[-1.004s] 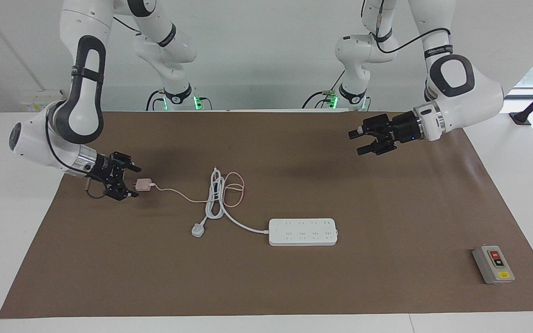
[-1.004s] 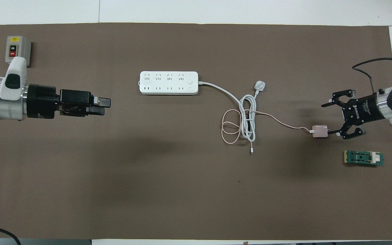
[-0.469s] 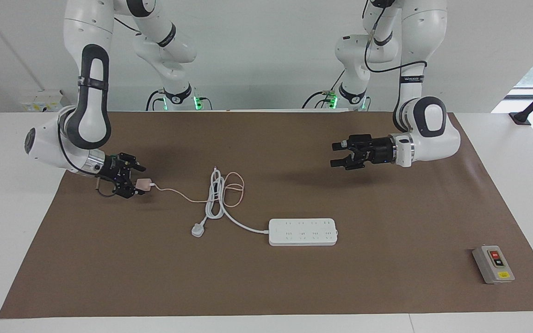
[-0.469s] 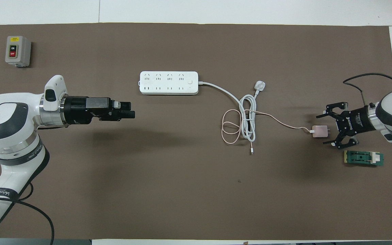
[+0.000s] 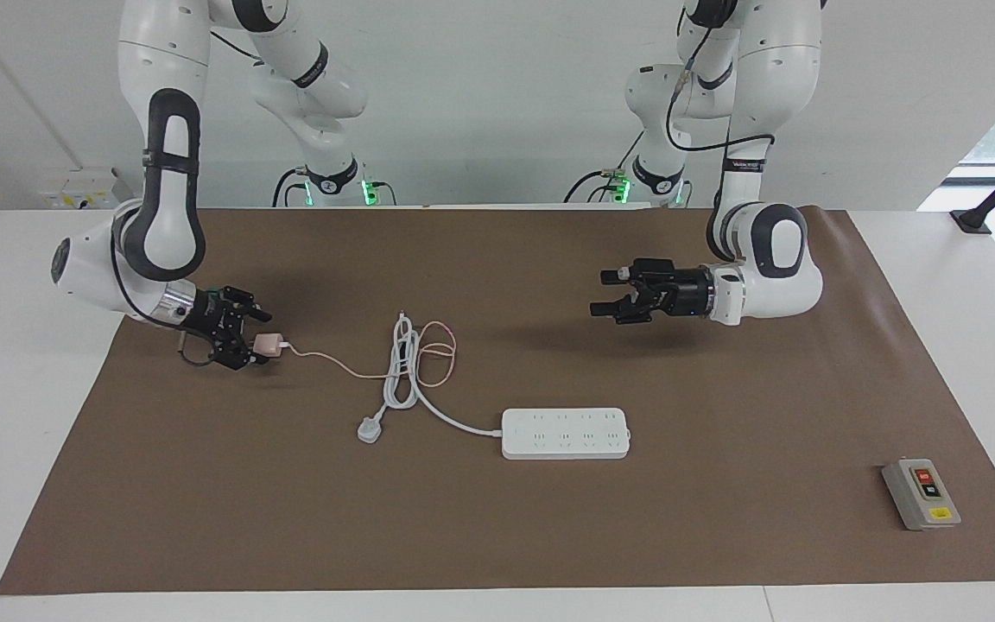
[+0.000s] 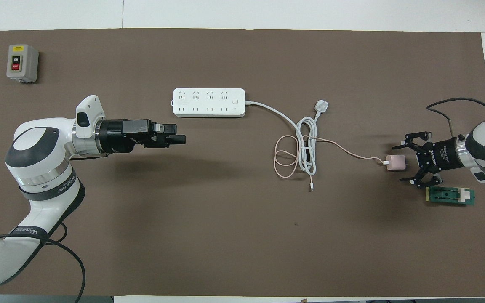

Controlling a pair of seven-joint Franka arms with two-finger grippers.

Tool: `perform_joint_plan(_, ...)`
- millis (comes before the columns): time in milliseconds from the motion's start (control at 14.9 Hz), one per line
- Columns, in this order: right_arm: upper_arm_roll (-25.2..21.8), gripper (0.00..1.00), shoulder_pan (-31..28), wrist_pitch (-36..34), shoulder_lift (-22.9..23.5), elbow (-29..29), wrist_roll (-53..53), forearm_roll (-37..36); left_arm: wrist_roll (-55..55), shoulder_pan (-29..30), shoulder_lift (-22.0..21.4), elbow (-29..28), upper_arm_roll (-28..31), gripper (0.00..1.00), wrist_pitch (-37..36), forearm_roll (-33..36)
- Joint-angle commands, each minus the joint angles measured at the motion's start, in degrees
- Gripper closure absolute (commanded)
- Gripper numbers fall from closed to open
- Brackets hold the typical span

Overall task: Plug charger into power strip
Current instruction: 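Grasp the pink charger with the right gripper while the left gripper holds the strip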

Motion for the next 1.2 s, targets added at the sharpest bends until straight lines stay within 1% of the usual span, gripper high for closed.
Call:
perform_joint_plan(0, 0.5, 0.00, -1.4, 2.1, -0.8, -2.3, -3.5, 2.1, 1.4, -1.1, -0.2, 0.0, 0.7, 0.00, -0.2, -1.0)
perform_joint_plan(535, 0.5, 0.00, -1.5, 2.9, -0.8, -3.0, -4.9, 2.1, 1.4, -0.7, -0.3, 0.4, 0.8, 0.00, -2.1, -1.1)
perform_joint_plan(602, 0.5, 0.03, -1.5, 2.9, -0.8, -3.0, -4.9, 2.1, 1.4, -0.8, -0.2, 0.4, 0.8, 0.00, -1.7, -1.1)
perform_joint_plan(669, 0.5, 0.16, -1.5, 3.0, -0.8, -3.0, -4.9, 2.1, 1.5, -1.0, -0.2, 0.5, 0.8, 0.00, -1.6, -1.1)
perform_joint_plan(736, 0.5, 0.35, -1.5, 3.3, -0.8, -3.0, -5.3, 2.1, 1.4, -1.1, -0.1, 0.6, 0.8, 0.00, -1.5, -1.4)
perform_joint_plan(870, 0.5, 0.79, -1.5, 3.3, -0.8, -3.0, -5.5, 2.1, 1.4, -1.2, 0.0, 1.2, 0.8, 0.00, -1.1, -2.8)
perform_joint_plan(937, 0.5, 0.98, -1.5, 3.1, -0.8, -2.9, -5.5, 2.1, 1.4, -1.3, 0.1, 1.6, 0.8, 0.00, -0.7, -2.8)
perform_joint_plan(1004, 0.6, 1.00, -1.5, 2.6, -0.9, -2.6, -5.2, 2.3, 1.4, -1.3, 0.2, 1.7, 0.8, 0.00, 0.0, -2.9)
perform_joint_plan(1138, 0.6, 1.00, -1.2, 1.4, -0.9, -1.4, -4.7, 4.5, 1.4, -1.5, 0.3, 1.8, 0.8, 0.00, 0.6, -4.3)
